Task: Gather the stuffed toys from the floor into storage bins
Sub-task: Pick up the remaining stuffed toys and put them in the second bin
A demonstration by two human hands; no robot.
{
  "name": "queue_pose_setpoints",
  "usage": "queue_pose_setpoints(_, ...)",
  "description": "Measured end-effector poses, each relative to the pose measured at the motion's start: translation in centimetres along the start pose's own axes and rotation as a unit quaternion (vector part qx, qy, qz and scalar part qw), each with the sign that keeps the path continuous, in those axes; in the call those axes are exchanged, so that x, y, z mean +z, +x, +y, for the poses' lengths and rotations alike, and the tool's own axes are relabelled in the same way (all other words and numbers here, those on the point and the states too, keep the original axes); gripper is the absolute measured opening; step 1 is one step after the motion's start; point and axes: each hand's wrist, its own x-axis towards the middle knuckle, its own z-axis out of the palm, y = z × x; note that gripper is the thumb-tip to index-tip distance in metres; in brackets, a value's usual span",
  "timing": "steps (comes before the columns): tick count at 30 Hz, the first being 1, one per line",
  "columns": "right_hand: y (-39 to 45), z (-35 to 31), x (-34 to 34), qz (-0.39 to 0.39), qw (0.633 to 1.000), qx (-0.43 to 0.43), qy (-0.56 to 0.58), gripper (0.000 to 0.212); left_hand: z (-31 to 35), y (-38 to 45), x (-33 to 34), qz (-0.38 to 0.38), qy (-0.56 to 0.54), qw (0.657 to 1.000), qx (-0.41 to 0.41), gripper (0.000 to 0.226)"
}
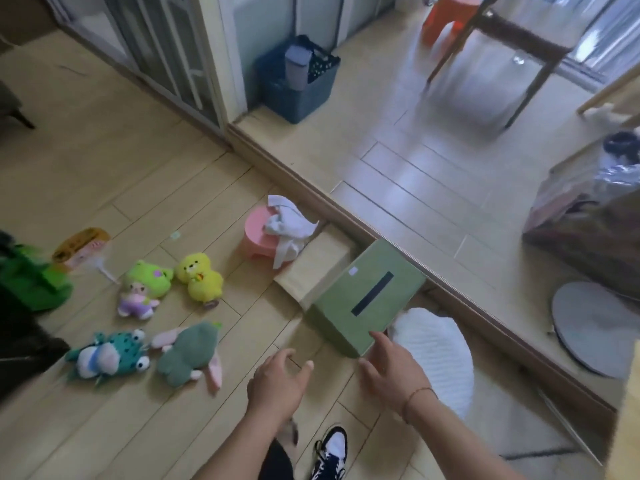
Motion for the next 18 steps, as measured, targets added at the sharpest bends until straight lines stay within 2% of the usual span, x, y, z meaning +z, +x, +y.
queue_pose_setpoints(3, 8.4, -1.2, -1.4, -0.02, 0.999, -0.001, -0.041, 0.063, 0.6, 5.2, 0.2, -0.009, 0.047, 0.999, -0.004, 0.046)
queue_pose_setpoints(5, 14.0, -1.5, -1.5, -0.039, 0.996, -0.003, -0.084, 0.065, 0.5, 9.0, 0.1, -0.019, 0.033, 0.998, -0.046, 0.041)
queue_pose_setpoints(7, 19.8, -1.5, -1.1, -0.06, 0.989, -0.007, -0.132, 0.069, -0.2, 13.0, 0.2, -0.002, 0.032, 0.996, -0.085, 0.027)
queue_pose_setpoints(9, 25.4, -1.4, -0.1, -0.076, 0.982, -0.012, -0.175, 0.077, -0.9, 17.0, 0.2, 0.031, 0.076, 0.99, -0.117, 0.018)
queue_pose_setpoints(14, 38.8, -0.7, 3.6, -0.106, 0.94, -0.05, -0.319, 0.094, -4.8, 25.6, 1.6, 0.053, 0.079, 0.971, -0.217, 0.043)
queue_pose_setpoints(16, 43.1, -0.2, 5.4, -0.122, 0.912, -0.081, -0.384, 0.101, -6.7, 28.0, 2.9, 0.067, 0.064, 0.96, -0.265, 0.048)
queue_pose_setpoints(18, 45.7, 0.4, 7.0, -0.158, 0.882, -0.076, -0.436, 0.107, -7.9, 29.0, 4.2, 0.072, 0.029, 0.94, -0.332, 0.049)
